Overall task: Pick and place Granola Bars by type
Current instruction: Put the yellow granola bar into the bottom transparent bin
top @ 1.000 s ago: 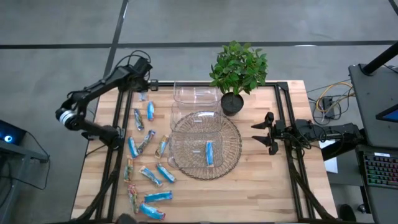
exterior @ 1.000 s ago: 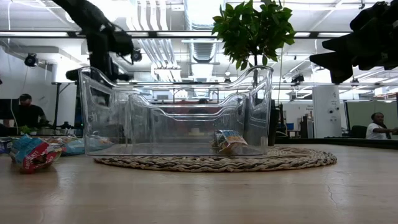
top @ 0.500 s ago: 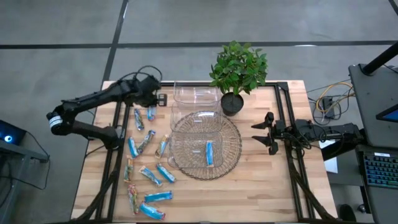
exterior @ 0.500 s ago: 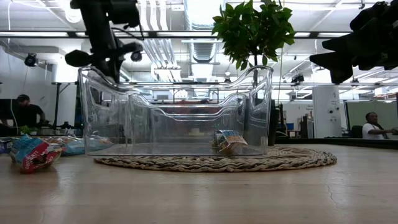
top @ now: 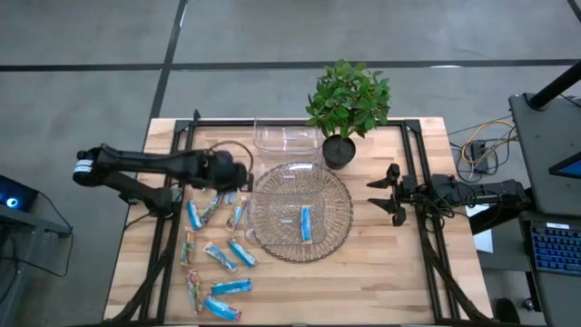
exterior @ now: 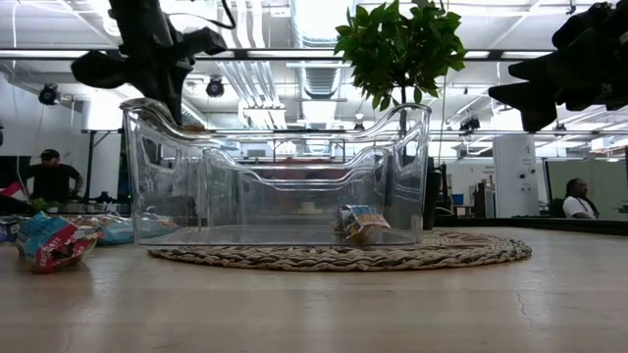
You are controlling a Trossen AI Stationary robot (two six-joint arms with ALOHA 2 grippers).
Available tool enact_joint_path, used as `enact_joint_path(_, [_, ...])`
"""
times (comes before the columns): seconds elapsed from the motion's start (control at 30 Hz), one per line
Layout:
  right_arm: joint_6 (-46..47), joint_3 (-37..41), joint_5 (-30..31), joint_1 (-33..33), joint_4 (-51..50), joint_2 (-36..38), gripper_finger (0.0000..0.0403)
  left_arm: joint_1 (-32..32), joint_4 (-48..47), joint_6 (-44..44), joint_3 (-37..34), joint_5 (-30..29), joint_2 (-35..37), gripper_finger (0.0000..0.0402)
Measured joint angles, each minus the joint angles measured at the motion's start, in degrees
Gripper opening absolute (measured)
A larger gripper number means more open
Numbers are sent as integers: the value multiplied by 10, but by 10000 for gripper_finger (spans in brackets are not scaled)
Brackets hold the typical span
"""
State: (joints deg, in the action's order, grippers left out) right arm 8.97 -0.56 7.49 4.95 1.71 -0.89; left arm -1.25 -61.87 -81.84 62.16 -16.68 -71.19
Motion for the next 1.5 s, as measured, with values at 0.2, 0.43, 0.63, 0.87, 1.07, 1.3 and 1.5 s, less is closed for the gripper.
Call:
enact_joint_path(0.2, [0,0,0,0,0,0,226,-75,-13,-65,43,-19,-45,0])
enact_joint_path(0.43, [0,0,0,0,0,0,228,-88,-38,-78,152,-26,-134,0])
enact_joint_path(0.63, [0,0,0,0,0,0,227,-88,-55,-79,254,-31,-216,0])
enact_joint_path(0.87, [0,0,0,0,0,0,227,-91,-66,-113,346,-31,-304,0])
enact_joint_path(1.07, [0,0,0,0,0,0,227,-92,-65,-138,405,-24,-375,0])
enact_joint_path(1.3, [0,0,0,0,0,0,227,-99,-60,-163,427,-12,-433,0])
enact_joint_path(1.5, [0,0,0,0,0,0,228,-104,-54,-195,427,-10,-460,0])
